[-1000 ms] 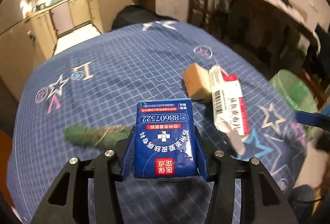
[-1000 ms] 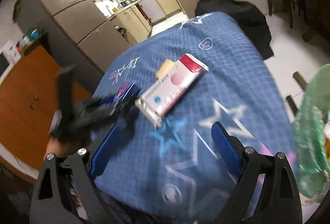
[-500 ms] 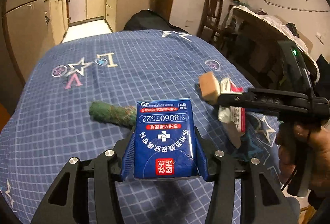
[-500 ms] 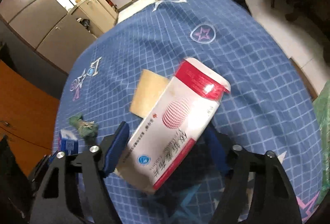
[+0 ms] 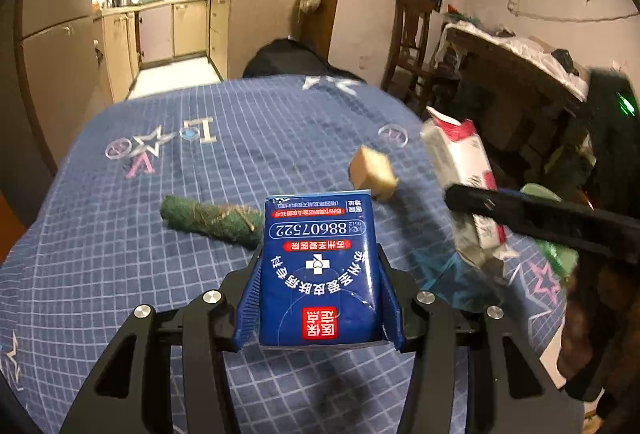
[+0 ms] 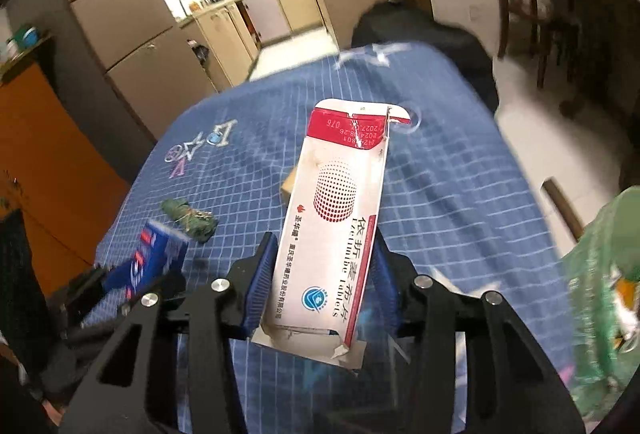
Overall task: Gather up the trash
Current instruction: 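Carry the blue box and white-red box over the green bin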
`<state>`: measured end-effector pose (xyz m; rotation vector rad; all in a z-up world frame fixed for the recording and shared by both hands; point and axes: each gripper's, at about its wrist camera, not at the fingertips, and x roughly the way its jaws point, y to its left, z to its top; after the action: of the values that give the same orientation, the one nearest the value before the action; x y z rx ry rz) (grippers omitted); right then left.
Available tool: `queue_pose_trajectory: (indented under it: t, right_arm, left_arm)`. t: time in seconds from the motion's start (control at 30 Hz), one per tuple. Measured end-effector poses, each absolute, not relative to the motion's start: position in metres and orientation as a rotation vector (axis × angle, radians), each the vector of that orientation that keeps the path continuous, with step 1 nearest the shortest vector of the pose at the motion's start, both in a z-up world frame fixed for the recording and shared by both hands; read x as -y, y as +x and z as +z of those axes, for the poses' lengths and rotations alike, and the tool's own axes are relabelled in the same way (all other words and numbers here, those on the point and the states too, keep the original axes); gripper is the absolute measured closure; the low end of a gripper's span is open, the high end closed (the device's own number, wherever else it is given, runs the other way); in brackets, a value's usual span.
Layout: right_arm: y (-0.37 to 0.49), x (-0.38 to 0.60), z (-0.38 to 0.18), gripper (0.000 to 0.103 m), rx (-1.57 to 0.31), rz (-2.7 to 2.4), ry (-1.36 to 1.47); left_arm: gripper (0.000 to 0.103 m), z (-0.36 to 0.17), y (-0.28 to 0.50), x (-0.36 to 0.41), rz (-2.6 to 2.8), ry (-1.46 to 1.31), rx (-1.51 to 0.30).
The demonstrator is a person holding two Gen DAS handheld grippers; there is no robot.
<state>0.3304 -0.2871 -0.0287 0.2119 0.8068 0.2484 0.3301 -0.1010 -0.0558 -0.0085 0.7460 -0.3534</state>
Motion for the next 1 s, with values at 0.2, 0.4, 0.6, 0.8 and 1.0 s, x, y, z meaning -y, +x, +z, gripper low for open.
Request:
queue_pose_trajectory:
  t: [0.2, 0.4, 0.6, 0.8, 1.0]
  right_arm:
    - [0.274, 0.301, 0.010, 0.059, -0.645, 0.202, 0.080]
    - [0.232, 0.334, 0.037, 0.058, -0.545, 0.127, 0.023]
    - [0.212, 0.372, 0.048, 0.058, -0.515, 0.066, 0.028]
    - [0.200, 0.411, 0.055, 0.058, -0.499, 0.001, 0.043]
    - [0.186, 0.453, 0.056, 0.058, -0.502, -0.063, 0.065]
  left_arm:
    - [0.052, -0.020, 0.307, 0.123, -0.381, -0.011, -0.669]
    - [0.052, 0.011, 0.292, 0.160, -0.422, 0.002, -0.618]
    - [0.052, 0.037, 0.282, 0.208, -0.476, 0.030, -0.585]
    - [0.052, 0.053, 0.277, 0.260, -0.527, 0.063, -0.570]
    - [0.052, 0.060, 0.275, 0.315, -0.577, 0.103, -0.568]
